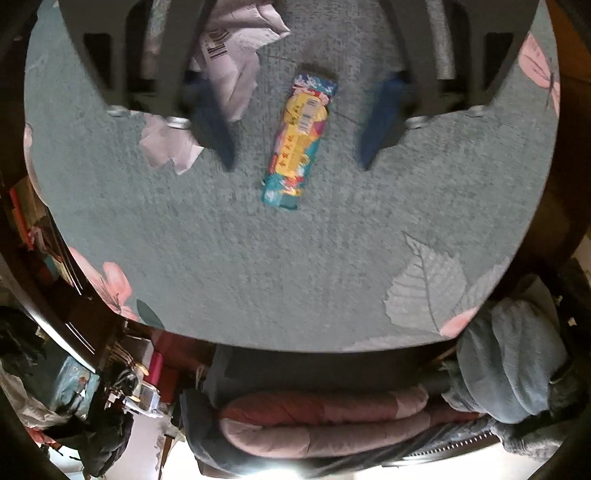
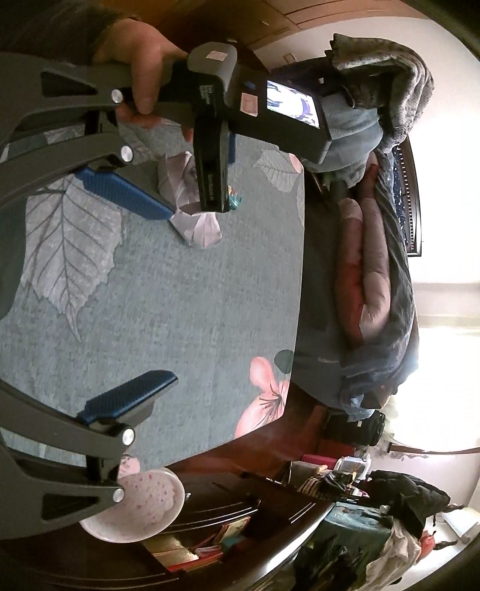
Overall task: Collect trash
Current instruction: 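Return to the table and grasp the colorful candy stick with the left tool, then grasp the white crumpled paper with the right tool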
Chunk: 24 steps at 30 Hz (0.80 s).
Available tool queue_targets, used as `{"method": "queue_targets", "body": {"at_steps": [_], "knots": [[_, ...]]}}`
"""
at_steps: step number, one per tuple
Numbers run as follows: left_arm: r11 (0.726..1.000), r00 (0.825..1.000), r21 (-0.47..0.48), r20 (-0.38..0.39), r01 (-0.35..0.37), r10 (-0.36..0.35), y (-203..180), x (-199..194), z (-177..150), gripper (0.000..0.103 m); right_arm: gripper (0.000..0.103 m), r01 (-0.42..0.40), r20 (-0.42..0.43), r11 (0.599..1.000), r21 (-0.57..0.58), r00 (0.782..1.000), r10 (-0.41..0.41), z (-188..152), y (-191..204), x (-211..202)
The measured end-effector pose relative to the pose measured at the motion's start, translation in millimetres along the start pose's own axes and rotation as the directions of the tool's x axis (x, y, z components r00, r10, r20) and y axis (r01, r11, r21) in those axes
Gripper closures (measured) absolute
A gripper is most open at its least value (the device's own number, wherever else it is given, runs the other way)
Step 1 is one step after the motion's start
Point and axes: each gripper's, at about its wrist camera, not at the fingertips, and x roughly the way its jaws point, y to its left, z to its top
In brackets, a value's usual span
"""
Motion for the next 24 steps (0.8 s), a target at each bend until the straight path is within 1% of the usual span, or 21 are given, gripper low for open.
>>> {"method": "queue_targets", "body": {"at_steps": [1, 2, 3, 4, 6, 7, 10, 13, 15, 18, 20, 22, 24], "knots": [[1.000, 1.000, 0.012, 0.002, -0.012, 0.012, 0, 2, 0, 0.053, 0.019, 0.002, -0.002, 1.000, 0.000, 1.000, -0.002, 0, 2, 1], [0.999, 0.999, 0.030, 0.010, -0.032, 0.031, -2, 2, -1, 0.056, 0.019, 0.003, -0.005, 1.000, 0.000, 1.000, -0.003, 0, 2, 1], [0.999, 0.999, 0.038, 0.019, -0.032, 0.031, -3, 1, -2, 0.057, 0.019, 0.003, -0.009, 1.000, 0.001, 1.000, -0.003, 1, 3, 2], [0.999, 0.999, 0.037, 0.024, -0.027, 0.026, -3, 1, -2, 0.061, 0.019, 0.002, -0.011, 1.000, 0.001, 1.000, -0.002, 0, 5, 2], [0.999, 0.999, 0.040, 0.035, -0.027, 0.026, -2, 0, -2, 0.079, 0.019, -0.005, -0.021, 1.000, 0.004, 1.000, 0.005, 1, 7, 5], [0.999, 0.999, 0.032, 0.038, -0.023, 0.022, 1, -1, -2, 0.081, 0.019, -0.010, -0.025, 1.000, 0.005, 1.000, 0.010, 1, 8, 6], [1.000, 0.999, -0.019, 0.043, 0.014, -0.013, 16, -5, -1, 0.081, 0.019, -0.032, -0.037, 0.999, 0.003, 0.999, 0.032, 4, 15, 12], [0.998, 0.997, -0.061, 0.075, -0.005, 0.009, 34, -15, -3, 0.081, 0.019, -0.051, -0.049, 0.999, 0.001, 0.997, 0.051, 6, 26, 21], [0.996, 0.995, -0.093, 0.096, -0.007, 0.016, 49, -24, -4, 0.081, 0.019, -0.081, -0.063, 0.997, 0.007, 0.995, 0.081, 9, 34, 30], [0.991, 0.991, -0.131, 0.126, -0.034, 0.051, 72, -37, -5, 0.081, 0.018, -0.122, -0.089, 0.992, 0.020, 0.988, 0.123, 13, 46, 43], [0.989, 0.989, -0.140, 0.134, -0.050, 0.069, 82, -42, -6, 0.081, 0.007, -0.146, -0.105, 0.989, 0.028, 0.983, 0.148, 15, 56, 54], [0.987, 0.988, -0.153, 0.139, -0.052, 0.074, 92, -45, -7, 0.081, 0.004, -0.163, -0.120, 0.986, 0.032, 0.979, 0.165, 16, 64, 62], [0.986, 0.988, -0.159, 0.138, -0.050, 0.073, 97, -47, -7, 0.081, 0.004, -0.184, -0.145, 0.982, 0.040, 0.971, 0.188, 17, 73, 75]]}}
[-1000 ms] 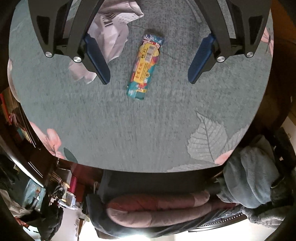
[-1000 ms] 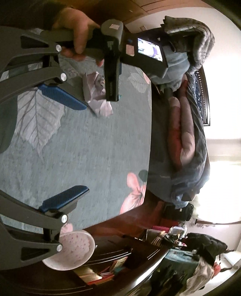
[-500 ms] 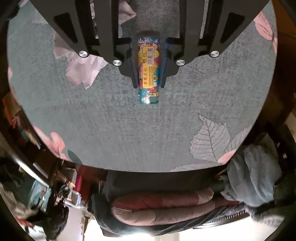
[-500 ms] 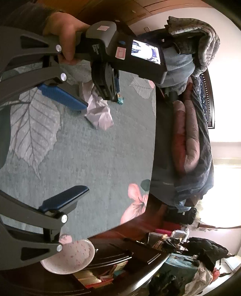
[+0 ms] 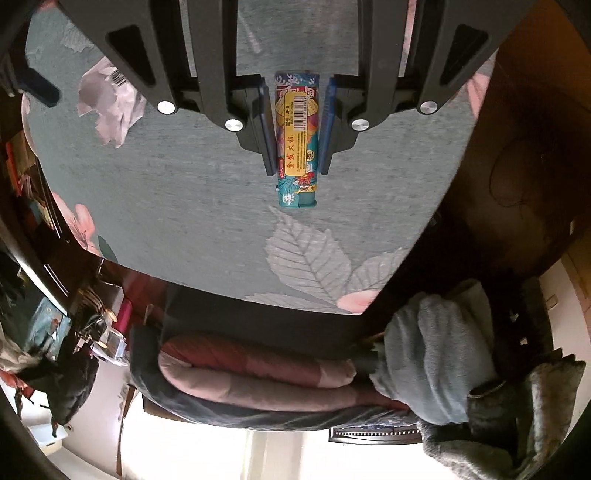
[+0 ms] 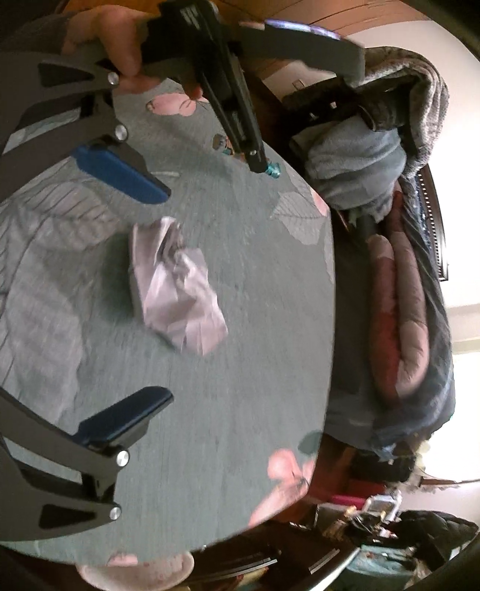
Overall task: Collect trash
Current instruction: 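Grasp the white crumpled paper with the right tool, then carry the candy stick and white paper to the wastebasket and release both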
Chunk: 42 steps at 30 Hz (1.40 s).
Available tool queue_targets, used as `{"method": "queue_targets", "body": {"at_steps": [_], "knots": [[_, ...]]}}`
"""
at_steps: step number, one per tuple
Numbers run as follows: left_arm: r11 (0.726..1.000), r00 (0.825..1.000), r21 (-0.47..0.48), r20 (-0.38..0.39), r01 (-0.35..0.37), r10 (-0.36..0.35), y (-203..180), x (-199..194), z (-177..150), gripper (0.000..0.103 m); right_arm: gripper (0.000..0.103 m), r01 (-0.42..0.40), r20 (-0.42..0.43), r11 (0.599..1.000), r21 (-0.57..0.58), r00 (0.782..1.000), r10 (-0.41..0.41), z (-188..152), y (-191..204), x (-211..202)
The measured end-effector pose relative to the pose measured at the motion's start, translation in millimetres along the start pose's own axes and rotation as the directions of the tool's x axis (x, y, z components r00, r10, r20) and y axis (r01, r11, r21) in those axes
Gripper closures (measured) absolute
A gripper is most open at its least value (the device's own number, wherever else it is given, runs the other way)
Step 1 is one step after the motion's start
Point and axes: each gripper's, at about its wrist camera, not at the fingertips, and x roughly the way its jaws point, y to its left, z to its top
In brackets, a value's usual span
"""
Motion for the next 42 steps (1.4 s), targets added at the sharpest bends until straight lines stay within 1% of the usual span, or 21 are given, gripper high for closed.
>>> {"method": "queue_targets", "body": {"at_steps": [4, 7, 9, 11, 12, 14, 17, 25, 31, 36, 42], "knots": [[1.000, 1.000, -0.009, 0.003, 0.009, -0.009, 6, -1, -1, 0.081, 0.004, -0.003, -0.044, 1.000, 0.015, 0.999, 0.003, 5, 6, 27], [1.000, 1.000, -0.008, 0.005, 0.020, -0.020, 7, -1, -1, 0.081, 0.004, 0.014, -0.037, 1.000, 0.005, 0.999, -0.014, 9, 9, 37], [1.000, 1.000, -0.006, 0.005, 0.024, -0.024, 7, 0, -1, 0.081, 0.008, 0.024, -0.026, 1.000, 0.000, 0.999, -0.024, 10, 10, 39], [1.000, 1.000, -0.006, 0.004, 0.028, -0.028, 7, 1, -1, 0.081, 0.030, 0.042, -0.027, 0.999, -0.008, 0.999, -0.042, 11, 10, 40], [1.000, 1.000, -0.006, 0.003, 0.031, -0.031, 7, 1, -1, 0.081, 0.036, 0.045, -0.032, 0.999, -0.010, 0.998, -0.045, 11, 9, 40], [0.999, 0.999, -0.009, 0.000, 0.037, -0.037, 5, 1, -1, 0.081, 0.045, 0.030, -0.024, 1.000, -0.001, 0.999, -0.030, 10, 6, 37], [0.999, 0.999, -0.008, -0.004, 0.050, -0.050, 2, -2, -2, 0.081, 0.051, 0.001, -0.020, 1.000, 0.020, 1.000, -0.001, 8, -1, 26], [0.997, 0.997, 0.024, 0.026, 0.069, -0.069, -17, -28, -3, 0.081, 0.051, -0.008, 0.036, 0.999, 0.038, 0.999, 0.007, -3, -13, -18], [0.993, 0.993, 0.053, 0.051, 0.104, -0.107, -39, -51, -4, 0.081, 0.051, 0.004, 0.088, 0.998, 0.066, 0.996, -0.009, -15, -33, -57], [0.986, 0.988, 0.090, 0.059, 0.140, -0.145, -65, -64, -5, 0.081, 0.051, 0.033, 0.127, 0.995, 0.095, 0.991, -0.044, -27, -55, -85], [0.971, 0.978, 0.144, 0.057, 0.192, -0.202, -105, -73, -7, 0.081, 0.051, 0.064, 0.149, 0.990, 0.124, 0.985, -0.082, -38, -81, -105]]}}
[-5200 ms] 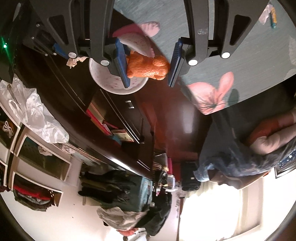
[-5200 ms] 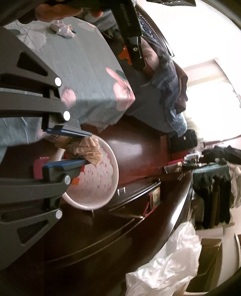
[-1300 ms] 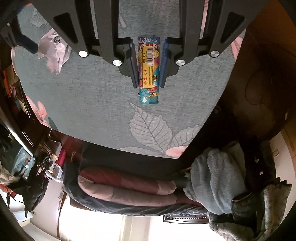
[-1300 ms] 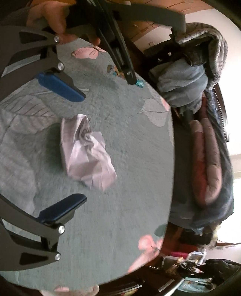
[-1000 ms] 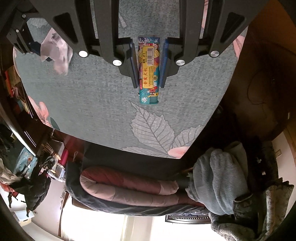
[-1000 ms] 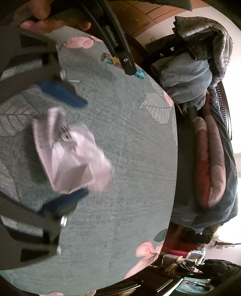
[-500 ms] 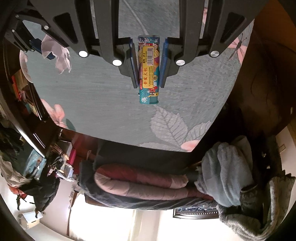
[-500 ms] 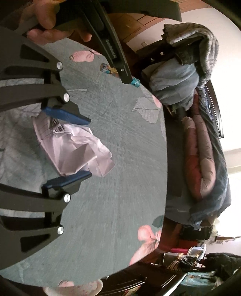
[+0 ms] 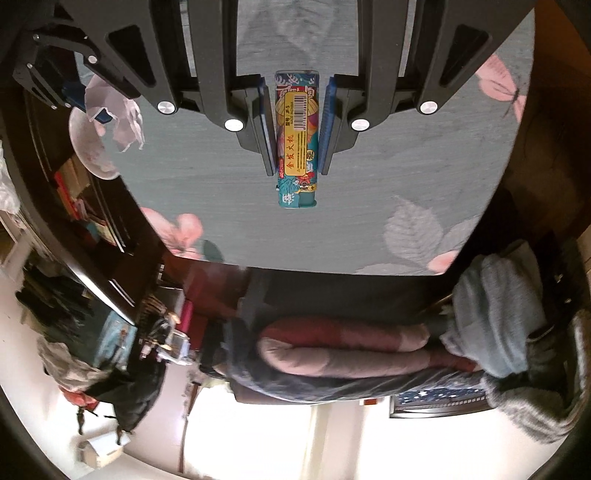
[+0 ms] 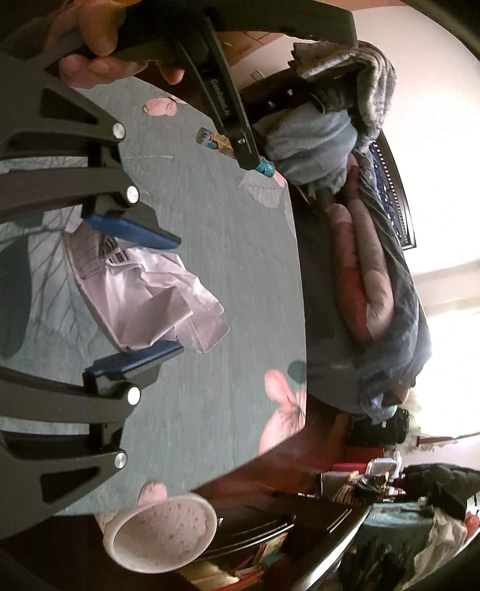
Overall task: Collect trash
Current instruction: 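Carry the candy stick and white paper to the wastebasket and release both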
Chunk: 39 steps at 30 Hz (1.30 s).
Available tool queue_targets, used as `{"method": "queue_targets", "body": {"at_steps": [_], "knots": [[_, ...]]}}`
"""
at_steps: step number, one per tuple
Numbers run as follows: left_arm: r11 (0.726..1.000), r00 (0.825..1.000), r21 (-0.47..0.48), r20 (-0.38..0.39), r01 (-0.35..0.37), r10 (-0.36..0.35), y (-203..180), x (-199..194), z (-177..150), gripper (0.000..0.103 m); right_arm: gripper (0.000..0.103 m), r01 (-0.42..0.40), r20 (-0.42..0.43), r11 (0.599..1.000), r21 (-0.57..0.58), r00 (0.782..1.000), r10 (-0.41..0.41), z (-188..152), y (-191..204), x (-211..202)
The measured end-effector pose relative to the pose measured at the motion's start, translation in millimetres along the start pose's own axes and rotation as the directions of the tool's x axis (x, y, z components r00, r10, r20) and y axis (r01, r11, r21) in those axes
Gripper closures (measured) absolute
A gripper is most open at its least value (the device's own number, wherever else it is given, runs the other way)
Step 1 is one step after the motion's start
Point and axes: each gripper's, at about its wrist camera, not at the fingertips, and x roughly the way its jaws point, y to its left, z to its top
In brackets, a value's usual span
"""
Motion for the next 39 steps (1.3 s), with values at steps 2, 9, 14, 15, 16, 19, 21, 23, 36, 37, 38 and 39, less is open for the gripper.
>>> {"method": "queue_targets", "body": {"at_steps": [2, 9, 14, 15, 16, 19, 21, 23, 36, 37, 38, 39], "knots": [[1.000, 1.000, 0.015, 0.001, 0.013, -0.013, -12, 1, 2, 0.081, 0.051, 0.009, 0.006, 1.000, 0.007, 1.000, -0.009, -1, -8, -4], [0.995, 0.998, 0.081, -0.007, 0.058, -0.058, -56, 8, 4, 0.081, 0.051, 0.044, 0.029, 0.998, 0.051, 0.999, -0.045, -5, -39, -17], [0.987, 0.996, 0.128, -0.021, 0.092, -0.091, -88, 14, 5, 0.081, 0.051, 0.067, 0.043, 0.994, 0.090, 0.997, -0.071, -9, -63, -25], [0.986, 0.995, 0.136, -0.023, 0.098, -0.096, -93, 15, 5, 0.081, 0.051, 0.074, 0.046, 0.992, 0.098, 0.996, -0.079, -10, -68, -27], [0.984, 0.994, 0.145, -0.025, 0.105, -0.103, -100, 16, 5, 0.081, 0.051, 0.081, 0.050, 0.991, 0.107, 0.995, -0.087, -11, -74, -29], [0.978, 0.992, 0.170, -0.034, 0.123, -0.119, -118, 21, 5, 0.081, 0.051, 0.101, 0.059, 0.986, 0.131, 0.992, -0.110, -13, -90, -35], [0.972, 0.991, 0.189, -0.040, 0.137, -0.131, -131, 24, 6, 0.081, 0.051, 0.113, 0.063, 0.982, 0.148, 0.990, -0.124, -15, -101, -38], [0.967, 0.989, 0.206, -0.043, 0.147, -0.141, -142, 26, 5, 0.081, 0.051, 0.127, 0.067, 0.978, 0.166, 0.988, -0.139, -16, -112, -43], [0.913, 0.969, 0.326, -0.080, 0.246, -0.233, -229, 45, 5, 0.081, 0.051, 0.216, 0.081, 0.932, 0.291, 0.965, -0.249, -30, -191, -63], [0.906, 0.967, 0.336, -0.086, 0.255, -0.240, -237, 48, 5, 0.081, 0.051, 0.223, 0.081, 0.927, 0.300, 0.963, -0.258, -32, -196, -64], [0.901, 0.964, 0.344, -0.092, 0.266, -0.250, -244, 51, 4, 0.081, 0.051, 0.234, 0.079, 0.921, 0.312, 0.960, -0.270, -33, -203, -65], [0.894, 0.960, 0.350, -0.100, 0.280, -0.261, -252, 55, 4, 0.081, 0.051, 0.242, 0.077, 0.915, 0.322, 0.957, -0.281, -35, -210, -66]]}}
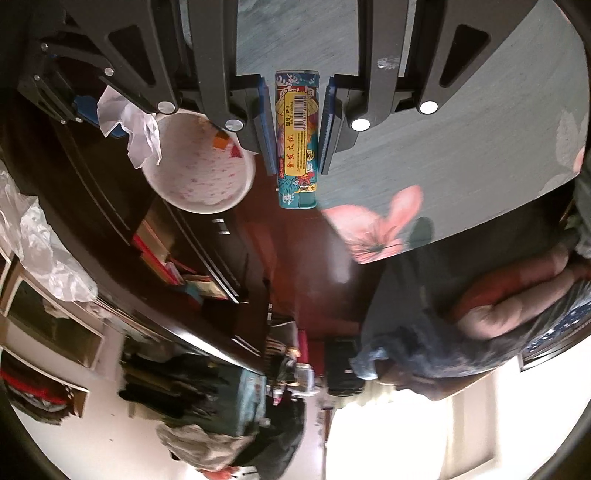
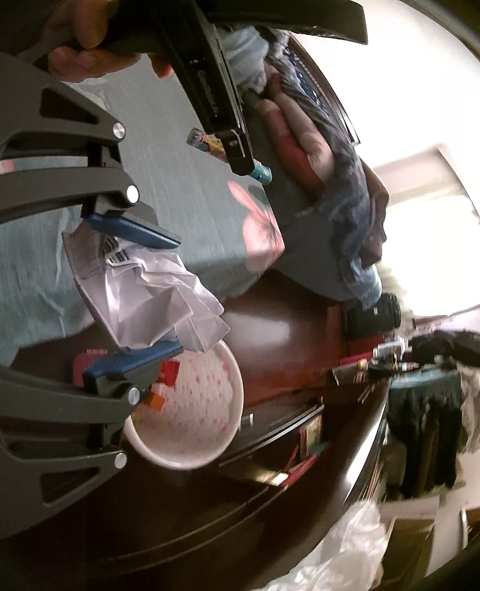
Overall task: Collect trash
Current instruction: 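Carry the candy stick and white paper to the wastebasket and release both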
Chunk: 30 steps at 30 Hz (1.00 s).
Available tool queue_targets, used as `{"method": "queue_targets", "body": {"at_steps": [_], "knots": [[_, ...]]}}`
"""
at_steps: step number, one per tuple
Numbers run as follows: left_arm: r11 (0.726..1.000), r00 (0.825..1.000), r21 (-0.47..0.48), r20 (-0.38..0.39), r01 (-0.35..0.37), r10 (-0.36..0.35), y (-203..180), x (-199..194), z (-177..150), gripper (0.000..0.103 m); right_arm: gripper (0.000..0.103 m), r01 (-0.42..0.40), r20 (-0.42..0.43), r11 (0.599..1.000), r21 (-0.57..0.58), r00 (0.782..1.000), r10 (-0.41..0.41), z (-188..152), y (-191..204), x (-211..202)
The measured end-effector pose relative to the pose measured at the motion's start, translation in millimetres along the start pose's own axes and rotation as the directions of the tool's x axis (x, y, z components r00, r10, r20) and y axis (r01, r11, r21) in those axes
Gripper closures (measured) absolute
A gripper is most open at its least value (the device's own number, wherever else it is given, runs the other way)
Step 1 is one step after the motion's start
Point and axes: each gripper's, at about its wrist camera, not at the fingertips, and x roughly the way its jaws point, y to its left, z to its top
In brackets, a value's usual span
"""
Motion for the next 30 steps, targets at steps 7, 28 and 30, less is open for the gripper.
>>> {"method": "queue_targets", "body": {"at_steps": [7, 28, 30], "knots": [[0.997, 0.998, 0.049, -0.023, 0.064, -0.063, -36, 32, 13, 0.081, 0.051, 0.075, 0.007, 0.995, 0.065, 0.997, -0.076, 3, -47, 8], [0.969, 0.965, 0.053, -0.123, 0.241, -0.234, -97, 149, 45, 0.031, 0.041, 0.173, -0.043, 0.976, 0.134, 0.985, -0.169, 16, -132, 119], [0.972, 0.970, 0.047, -0.094, 0.230, -0.225, -95, 148, 48, 0.028, 0.036, 0.177, -0.046, 0.975, 0.132, 0.984, -0.173, 14, -135, 125]]}}
